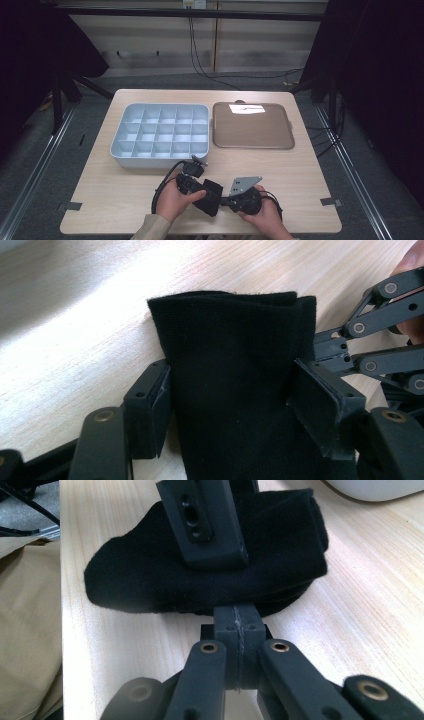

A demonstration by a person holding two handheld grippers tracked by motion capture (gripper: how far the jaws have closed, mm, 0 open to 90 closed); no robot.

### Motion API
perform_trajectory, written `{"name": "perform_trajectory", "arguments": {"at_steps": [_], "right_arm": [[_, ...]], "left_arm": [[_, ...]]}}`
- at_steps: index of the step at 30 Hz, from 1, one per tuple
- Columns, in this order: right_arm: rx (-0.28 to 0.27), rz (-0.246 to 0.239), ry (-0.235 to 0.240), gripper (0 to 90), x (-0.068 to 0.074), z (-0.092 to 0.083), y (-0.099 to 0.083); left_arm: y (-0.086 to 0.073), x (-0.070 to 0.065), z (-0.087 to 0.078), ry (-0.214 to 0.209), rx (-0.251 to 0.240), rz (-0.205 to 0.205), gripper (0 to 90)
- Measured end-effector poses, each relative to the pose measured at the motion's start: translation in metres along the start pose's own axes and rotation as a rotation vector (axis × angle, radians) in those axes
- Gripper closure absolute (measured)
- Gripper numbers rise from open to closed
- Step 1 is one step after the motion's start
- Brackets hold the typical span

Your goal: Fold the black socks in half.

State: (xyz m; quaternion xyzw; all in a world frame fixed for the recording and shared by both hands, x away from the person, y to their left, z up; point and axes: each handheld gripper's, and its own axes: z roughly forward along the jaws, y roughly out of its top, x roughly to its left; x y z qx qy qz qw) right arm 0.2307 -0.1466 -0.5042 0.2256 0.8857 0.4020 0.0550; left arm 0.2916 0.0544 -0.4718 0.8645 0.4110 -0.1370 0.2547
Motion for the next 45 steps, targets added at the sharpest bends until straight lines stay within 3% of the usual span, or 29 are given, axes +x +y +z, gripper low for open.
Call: {"name": "perform_trajectory", "arguments": {"at_steps": [5,11,28,34,45], "right_arm": [[-0.001,-0.001,0.0,90.0,0.0,0.0,0.0],[0.0,-0.002,-0.002,90.0,0.0,0.0,0.0],[-0.005,0.007,0.002,90.0,-0.001,0.0,-0.001],[-0.011,0.004,0.002,90.0,0.0,0.0,-0.001],[-0.015,0.0,-0.001,89.8,0.0,0.001,-0.001]], "left_arm": [[0.0,0.0,0.001,-0.009,-0.008,-0.02,35.3],[0.001,-0.003,0.0,-0.009,0.007,0.0,38.3],[0.006,-0.012,-0.004,-0.014,0.019,-0.034,67.3],[0.007,-0.008,-0.009,-0.021,0.042,-0.086,70.3],[0.006,-0.004,-0.018,-0.017,0.05,-0.096,71.3]]}}
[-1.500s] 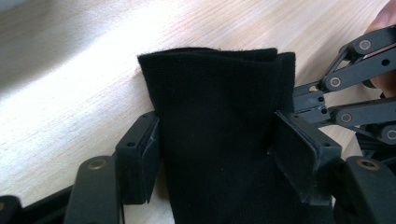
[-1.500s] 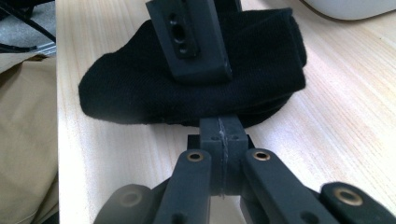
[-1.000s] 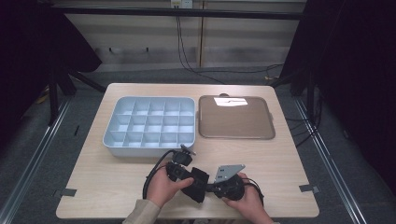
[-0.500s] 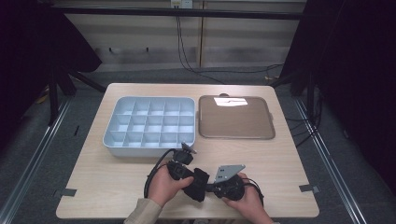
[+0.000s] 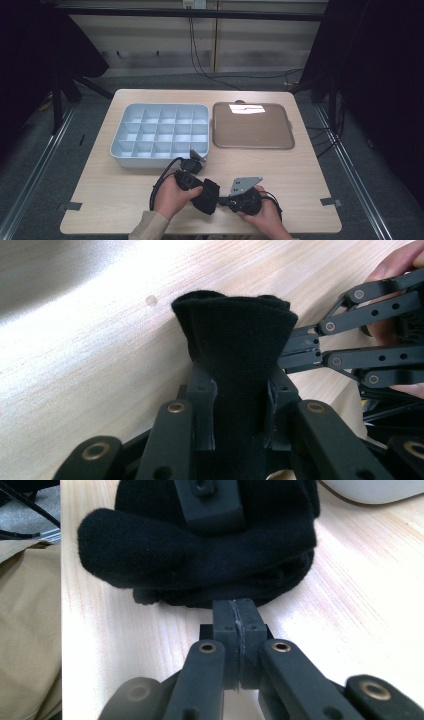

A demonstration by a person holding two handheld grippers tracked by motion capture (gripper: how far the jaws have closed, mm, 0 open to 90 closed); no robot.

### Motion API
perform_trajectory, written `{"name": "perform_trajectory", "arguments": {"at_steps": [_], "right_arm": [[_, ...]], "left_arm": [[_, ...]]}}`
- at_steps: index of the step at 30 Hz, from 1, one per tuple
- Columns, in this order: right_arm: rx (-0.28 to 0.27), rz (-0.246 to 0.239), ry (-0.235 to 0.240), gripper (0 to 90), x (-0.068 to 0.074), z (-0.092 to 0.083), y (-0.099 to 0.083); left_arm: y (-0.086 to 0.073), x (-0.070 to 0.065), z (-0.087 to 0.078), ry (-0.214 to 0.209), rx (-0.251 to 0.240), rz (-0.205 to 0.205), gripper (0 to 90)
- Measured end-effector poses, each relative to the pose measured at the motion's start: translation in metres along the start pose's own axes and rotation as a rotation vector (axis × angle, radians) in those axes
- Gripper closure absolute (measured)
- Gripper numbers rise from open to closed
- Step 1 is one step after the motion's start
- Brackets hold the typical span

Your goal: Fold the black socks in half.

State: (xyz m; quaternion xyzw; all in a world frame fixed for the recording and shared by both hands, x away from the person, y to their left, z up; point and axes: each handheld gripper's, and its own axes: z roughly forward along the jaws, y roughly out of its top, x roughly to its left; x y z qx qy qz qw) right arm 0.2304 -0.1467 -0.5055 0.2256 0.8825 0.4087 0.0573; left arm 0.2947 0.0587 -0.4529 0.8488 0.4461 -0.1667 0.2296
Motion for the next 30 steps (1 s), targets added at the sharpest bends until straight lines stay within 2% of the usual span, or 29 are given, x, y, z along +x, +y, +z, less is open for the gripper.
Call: {"name": "perform_trajectory", "arguments": {"at_steps": [2,5,11,16,21,23,24,27,30], "right_arm": [[-0.003,-0.004,-0.002,88.5,0.0,0.0,0.0],[-0.003,-0.005,-0.003,87.4,0.0,0.0,0.0],[-0.003,-0.003,-0.012,79.3,0.0,0.0,0.0],[-0.003,-0.003,-0.03,71.2,-0.002,-0.002,0.0],[-0.01,0.024,-0.075,54.8,-0.005,-0.004,0.001],[-0.012,0.034,-0.078,52.5,-0.006,-0.005,0.0],[-0.011,0.051,-0.094,46.0,-0.008,-0.005,0.0],[0.009,0.062,-0.104,41.2,-0.009,-0.005,-0.001],[0.021,0.062,-0.119,37.0,-0.01,-0.003,-0.001]], "left_arm": [[0.0,0.002,-0.002,0.013,0.003,-0.005,71.4],[0.0,0.003,-0.003,0.007,0.0,-0.008,71.5],[-0.001,0.006,-0.008,0.004,-0.011,-0.015,71.5],[-0.001,0.009,-0.014,0.019,-0.009,-0.011,71.4],[-0.001,0.011,-0.02,0.016,-0.02,-0.022,71.4],[-0.002,0.012,-0.02,0.015,-0.025,-0.027,71.4],[-0.002,0.013,-0.023,0.028,-0.015,-0.019,71.3],[-0.002,0.015,-0.025,0.024,-0.017,-0.024,71.4],[-0.003,0.018,-0.028,0.037,-0.013,-0.03,71.4]]}}
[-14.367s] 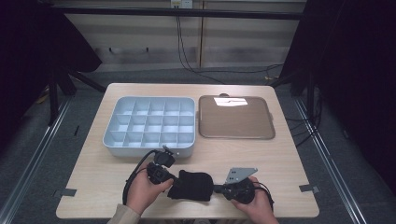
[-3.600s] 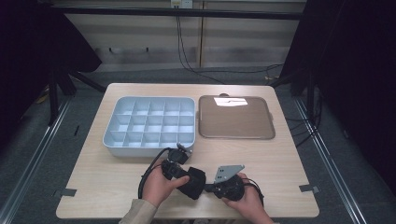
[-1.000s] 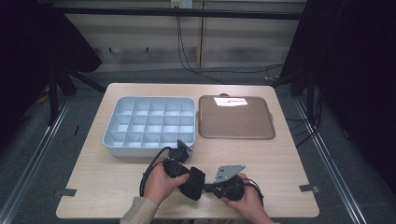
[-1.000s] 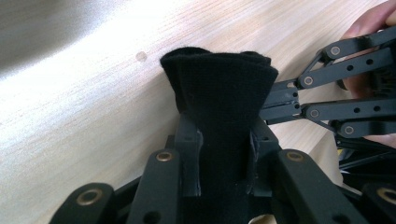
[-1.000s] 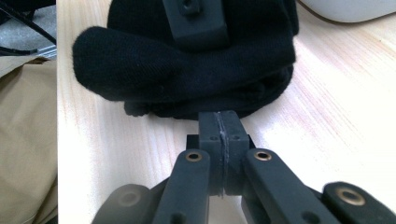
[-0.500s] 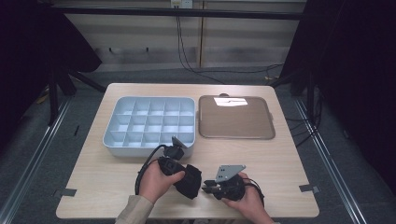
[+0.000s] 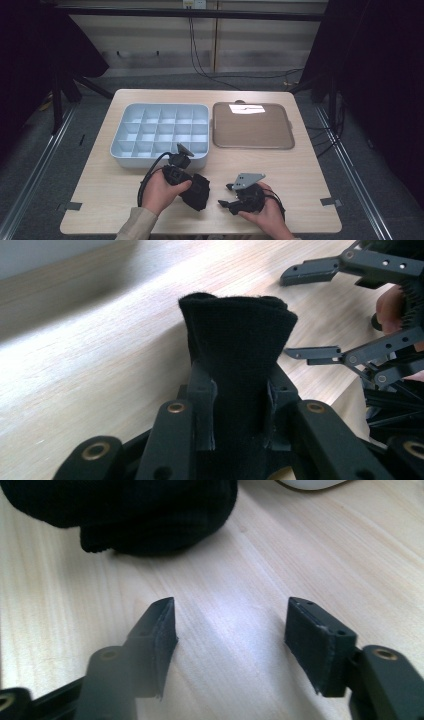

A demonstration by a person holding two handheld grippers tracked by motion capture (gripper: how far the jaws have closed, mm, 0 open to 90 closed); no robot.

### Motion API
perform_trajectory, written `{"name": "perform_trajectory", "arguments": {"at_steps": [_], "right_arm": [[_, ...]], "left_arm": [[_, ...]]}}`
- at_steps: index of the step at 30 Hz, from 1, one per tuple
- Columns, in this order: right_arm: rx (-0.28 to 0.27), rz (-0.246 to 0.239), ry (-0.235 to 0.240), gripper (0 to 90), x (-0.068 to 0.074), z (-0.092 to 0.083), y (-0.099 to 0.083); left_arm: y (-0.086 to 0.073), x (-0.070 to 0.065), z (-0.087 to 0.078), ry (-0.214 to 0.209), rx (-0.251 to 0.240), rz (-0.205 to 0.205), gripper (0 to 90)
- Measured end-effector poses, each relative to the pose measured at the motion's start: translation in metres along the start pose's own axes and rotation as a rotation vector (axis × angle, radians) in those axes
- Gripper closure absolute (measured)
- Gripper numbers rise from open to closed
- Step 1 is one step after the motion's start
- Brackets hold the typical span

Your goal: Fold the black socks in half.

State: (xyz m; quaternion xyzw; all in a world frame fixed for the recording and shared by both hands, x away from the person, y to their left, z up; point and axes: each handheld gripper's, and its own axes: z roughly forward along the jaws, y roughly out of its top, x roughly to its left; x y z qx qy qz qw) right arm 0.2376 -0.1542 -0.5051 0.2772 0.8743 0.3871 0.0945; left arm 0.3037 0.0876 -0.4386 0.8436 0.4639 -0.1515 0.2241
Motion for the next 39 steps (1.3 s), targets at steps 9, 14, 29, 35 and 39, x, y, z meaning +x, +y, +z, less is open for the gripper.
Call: {"name": "perform_trajectory", "arguments": {"at_steps": [9,14,29,35,39], "right_arm": [[0.0,-0.004,-0.029,22.5,-0.003,0.002,-0.002],[-0.007,0.005,-0.039,17.7,-0.005,0.002,-0.004],[0.007,0.018,-0.044,13.4,-0.006,0.002,-0.004],[0.007,0.018,-0.044,13.4,-0.006,0.002,-0.004],[0.007,0.018,-0.044,13.4,-0.006,0.002,-0.004]], "left_arm": [[0.001,0.003,-0.01,-0.002,-0.017,-0.015,71.4],[0.002,0.007,-0.019,0.001,-0.021,-0.014,71.4],[0.004,0.02,-0.041,0.026,-0.033,-0.031,71.3],[0.003,0.026,-0.055,0.036,-0.042,-0.041,71.3],[0.003,0.029,-0.061,0.04,-0.05,-0.048,71.3]]}}
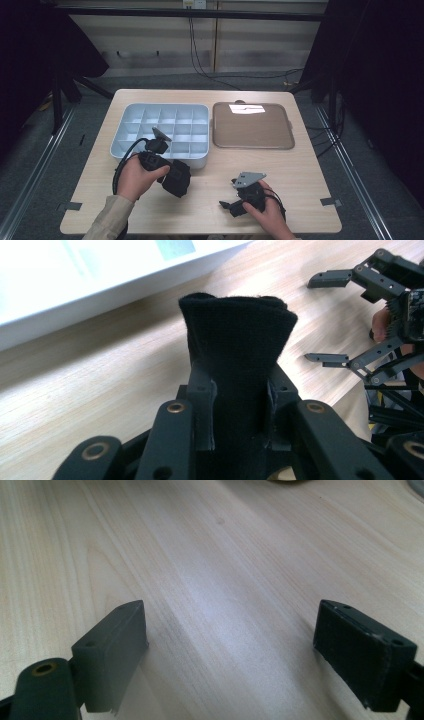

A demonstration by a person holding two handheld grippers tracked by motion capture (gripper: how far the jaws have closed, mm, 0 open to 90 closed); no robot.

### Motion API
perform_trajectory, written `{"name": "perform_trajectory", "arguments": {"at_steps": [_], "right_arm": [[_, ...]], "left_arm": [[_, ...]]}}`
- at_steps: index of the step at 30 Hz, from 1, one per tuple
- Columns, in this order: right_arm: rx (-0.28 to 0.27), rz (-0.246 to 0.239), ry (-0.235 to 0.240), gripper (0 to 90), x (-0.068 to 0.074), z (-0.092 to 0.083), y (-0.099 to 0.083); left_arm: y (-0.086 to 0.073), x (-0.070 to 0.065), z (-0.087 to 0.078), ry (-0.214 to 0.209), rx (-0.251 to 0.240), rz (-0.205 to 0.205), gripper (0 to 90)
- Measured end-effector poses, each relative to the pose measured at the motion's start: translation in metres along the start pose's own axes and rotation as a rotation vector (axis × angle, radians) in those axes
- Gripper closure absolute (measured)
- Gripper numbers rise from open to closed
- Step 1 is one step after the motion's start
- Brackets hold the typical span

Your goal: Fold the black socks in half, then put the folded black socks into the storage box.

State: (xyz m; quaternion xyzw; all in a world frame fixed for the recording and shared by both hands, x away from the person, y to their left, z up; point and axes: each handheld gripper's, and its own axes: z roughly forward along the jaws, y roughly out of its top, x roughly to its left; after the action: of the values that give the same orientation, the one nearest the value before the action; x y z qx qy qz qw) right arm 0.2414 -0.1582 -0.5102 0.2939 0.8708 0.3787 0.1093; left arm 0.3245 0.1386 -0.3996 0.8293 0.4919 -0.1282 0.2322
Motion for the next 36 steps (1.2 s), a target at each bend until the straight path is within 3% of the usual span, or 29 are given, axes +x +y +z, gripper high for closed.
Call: {"name": "perform_trajectory", "arguments": {"at_steps": [14,28,36], "right_arm": [[0.0,0.0,-0.001,13.4,0.0,0.0,0.0],[-0.004,-0.002,-0.005,13.4,0.0,0.0,0.0],[-0.003,0.002,-0.01,13.4,0.001,0.0,0.0]], "left_arm": [[0.002,0.009,-0.023,0.004,-0.02,-0.032,71.2],[0.008,0.012,-0.04,0.011,-0.022,-0.027,71.2],[0.011,0.015,-0.052,0.016,-0.044,-0.052,71.2]]}}
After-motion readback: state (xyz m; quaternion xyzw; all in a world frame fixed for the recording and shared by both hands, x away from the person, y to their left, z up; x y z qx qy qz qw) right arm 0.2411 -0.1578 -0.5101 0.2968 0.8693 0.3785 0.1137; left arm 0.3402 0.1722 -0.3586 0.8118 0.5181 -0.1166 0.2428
